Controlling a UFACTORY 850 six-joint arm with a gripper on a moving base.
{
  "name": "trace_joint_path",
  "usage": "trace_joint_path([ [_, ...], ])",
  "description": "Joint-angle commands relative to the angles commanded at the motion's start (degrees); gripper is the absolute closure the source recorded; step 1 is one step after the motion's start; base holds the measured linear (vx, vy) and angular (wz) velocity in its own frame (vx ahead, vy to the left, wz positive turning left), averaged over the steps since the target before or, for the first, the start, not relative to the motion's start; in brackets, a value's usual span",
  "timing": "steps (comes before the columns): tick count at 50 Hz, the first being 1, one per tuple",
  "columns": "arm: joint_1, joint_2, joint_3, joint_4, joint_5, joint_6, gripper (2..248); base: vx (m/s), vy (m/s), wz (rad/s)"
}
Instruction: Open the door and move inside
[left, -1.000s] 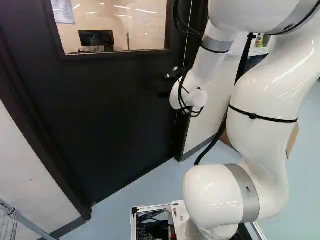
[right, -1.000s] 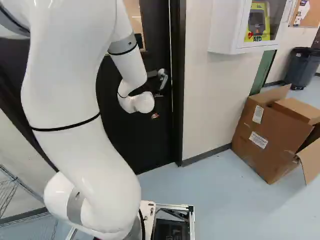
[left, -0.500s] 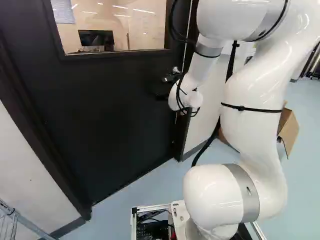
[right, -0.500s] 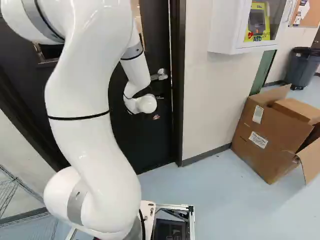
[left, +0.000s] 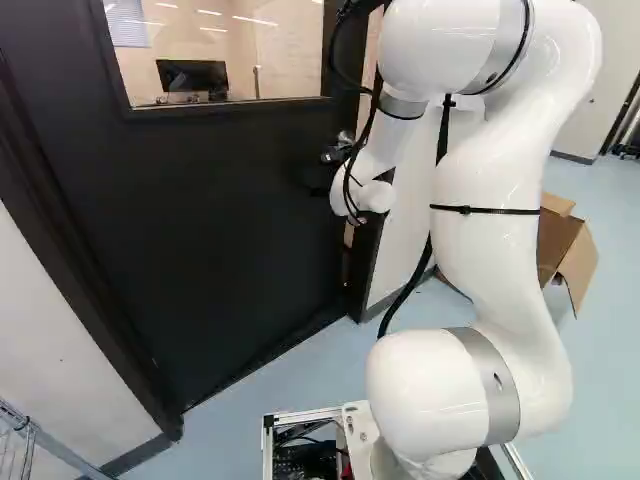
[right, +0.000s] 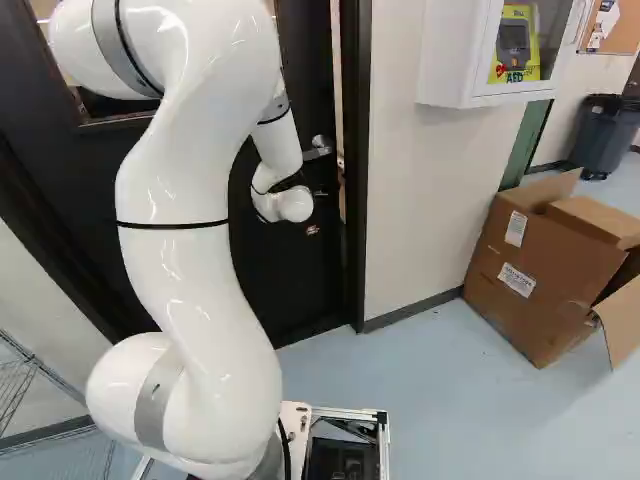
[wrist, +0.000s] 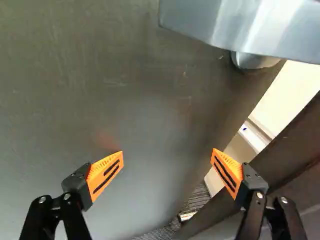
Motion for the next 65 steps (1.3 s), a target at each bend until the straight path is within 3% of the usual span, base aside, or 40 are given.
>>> trace_joint_path([
  [16, 1.2, -3.1, -4.1, 1.5, 0.1, 0.0, 3, 0.000, 0.000, 0.000],
  [65, 5.3, -12.3, -16.4, 1.6, 1.1, 0.0, 3, 0.000, 0.000, 0.000],
])
